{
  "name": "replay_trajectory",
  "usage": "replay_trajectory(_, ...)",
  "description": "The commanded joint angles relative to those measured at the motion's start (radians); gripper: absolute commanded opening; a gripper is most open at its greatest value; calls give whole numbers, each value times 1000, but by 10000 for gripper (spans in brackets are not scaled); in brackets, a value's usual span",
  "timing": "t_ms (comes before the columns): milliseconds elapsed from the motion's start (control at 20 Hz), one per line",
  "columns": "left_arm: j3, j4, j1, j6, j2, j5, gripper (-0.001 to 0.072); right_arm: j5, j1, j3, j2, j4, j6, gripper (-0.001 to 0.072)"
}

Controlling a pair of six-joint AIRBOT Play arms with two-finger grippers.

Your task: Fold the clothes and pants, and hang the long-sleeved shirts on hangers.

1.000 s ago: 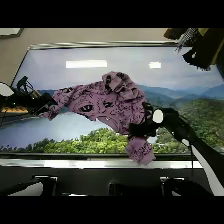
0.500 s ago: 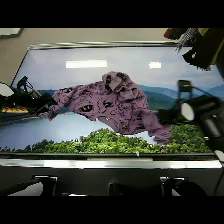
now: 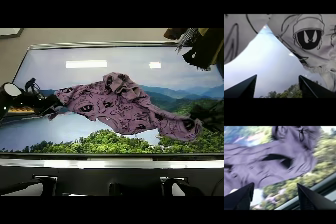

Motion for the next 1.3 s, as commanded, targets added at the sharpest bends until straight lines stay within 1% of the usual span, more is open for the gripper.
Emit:
replay_trajectory(0, 0, -25, -66, 1, -75, 2, 631, -5, -34, -5, -27, 332, -112, 619)
replay_trajectory(100, 0, -42, -100, 2, -128, 18, 632, 13, -34, -54, -26, 438, -119, 621)
replay_trajectory(150, 0, -62, -111, 4, -151, 32, 653, 17, -34, -106, -26, 497, -121, 632)
replay_trajectory(200, 0, -89, -119, 4, -174, 49, 703, 13, -32, -164, -26, 568, -134, 675)
replay_trajectory(250, 0, -116, -125, 5, -192, 64, 703, -9, -11, -227, -26, 617, -139, 678)
replay_trajectory(350, 0, -162, -132, 11, -222, 101, 703, -112, 98, -333, -26, 630, -117, 677)
replay_trajectory(450, 0, -191, -138, 11, -238, 151, 703, -272, 240, -414, -32, 630, -43, 677)
replay_trajectory(500, 0, -209, -139, 12, -240, 179, 703, -350, 312, -438, -48, 637, -4, 677)
replay_trajectory(600, 1, -235, -142, 11, -245, 224, 703, -441, 429, -443, -116, 665, 31, 676)
replay_trajectory(800, 1, -245, -151, 11, -270, 236, 703, -566, 536, -443, -251, 770, 18, 675)
replay_trajectory(900, 1, -255, -155, 11, -282, 237, 703, -623, 542, -443, -272, 806, -3, 672)
replay_trajectory(1000, 2, -272, -162, 12, -296, 239, 702, -688, 542, -443, -272, 820, -11, 654)
replay_trajectory(1050, 2, -277, -167, 11, -304, 240, 702, -712, 542, -443, -273, 822, -8, 611)
replay_trajectory(1100, 2, -280, -172, 11, -312, 243, 703, -726, 542, -443, -272, 822, -3, 530)
replay_trajectory(1150, 2, -282, -176, 11, -318, 251, 702, -732, 542, -443, -272, 821, -1, 435)
replay_trajectory(1200, 2, -283, -181, 11, -322, 266, 701, -733, 542, -443, -272, 821, -1, 244)
replay_trajectory(1250, 2, -290, -188, 11, -325, 286, 699, -730, 542, -443, -272, 821, -5, 123)
